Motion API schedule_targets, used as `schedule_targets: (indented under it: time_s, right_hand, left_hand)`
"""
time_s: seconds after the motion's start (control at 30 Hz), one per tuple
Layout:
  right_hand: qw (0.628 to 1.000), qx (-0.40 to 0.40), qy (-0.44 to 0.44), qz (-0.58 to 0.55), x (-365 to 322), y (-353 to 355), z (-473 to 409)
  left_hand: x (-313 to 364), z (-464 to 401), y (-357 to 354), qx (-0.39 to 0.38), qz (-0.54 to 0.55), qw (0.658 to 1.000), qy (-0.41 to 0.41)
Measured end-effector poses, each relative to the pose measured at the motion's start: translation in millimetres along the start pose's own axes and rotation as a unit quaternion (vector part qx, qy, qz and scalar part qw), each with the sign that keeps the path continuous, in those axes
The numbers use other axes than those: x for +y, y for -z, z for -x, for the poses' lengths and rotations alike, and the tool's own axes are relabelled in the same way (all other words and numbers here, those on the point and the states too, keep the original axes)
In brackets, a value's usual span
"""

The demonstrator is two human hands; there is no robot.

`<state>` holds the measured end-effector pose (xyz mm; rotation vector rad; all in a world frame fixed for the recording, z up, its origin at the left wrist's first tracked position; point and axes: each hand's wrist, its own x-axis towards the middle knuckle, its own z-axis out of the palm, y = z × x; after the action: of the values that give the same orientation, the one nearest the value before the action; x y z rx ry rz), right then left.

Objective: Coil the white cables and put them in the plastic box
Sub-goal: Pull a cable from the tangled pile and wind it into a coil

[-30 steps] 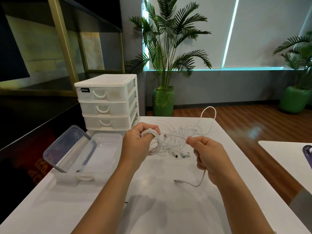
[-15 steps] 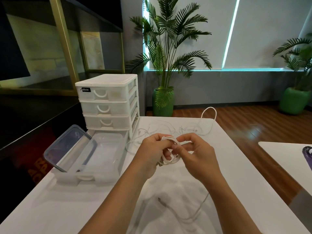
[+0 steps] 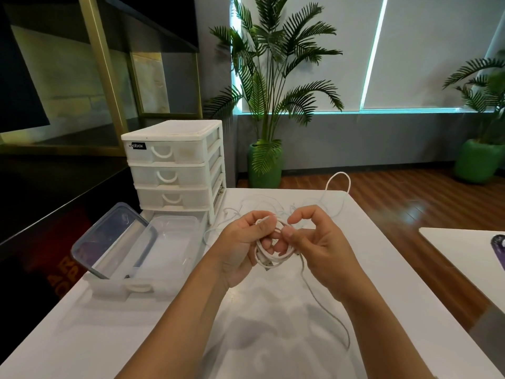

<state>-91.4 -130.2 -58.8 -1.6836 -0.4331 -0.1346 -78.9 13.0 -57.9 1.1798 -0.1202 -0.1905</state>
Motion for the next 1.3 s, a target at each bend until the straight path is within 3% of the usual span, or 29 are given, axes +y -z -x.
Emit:
schedule_targets:
  time_s: [0.37, 0.5, 0.73, 0.93, 1.3]
  right_hand:
    - [0.971, 0.106, 0.021, 0.211, 7, -5, 1]
    - [0.968, 0.088, -0.014, 0.233, 4, -7, 0]
    - [0.985, 0.133, -0.110, 0.003, -4, 1, -2]
    - [0.975, 0.159, -0.135, -0.074, -6, 4, -3]
    - [0.957, 0.179, -0.155, -0.165, -8, 14, -4]
  left_hand:
    - [-4, -3, -13, 0.091, -0.020, 0.995, -0.025]
    - [-6, -4, -14, 0.123, -0.080, 0.988, -0.054]
    - [-7, -3, -7, 0.073, -0.299, 0.944, -0.121]
    - [-5, -2, 0, 0.024, -0.341, 0.934, -0.101]
    - [-8, -5, 6, 0.073, -0.381, 0.915, -0.109]
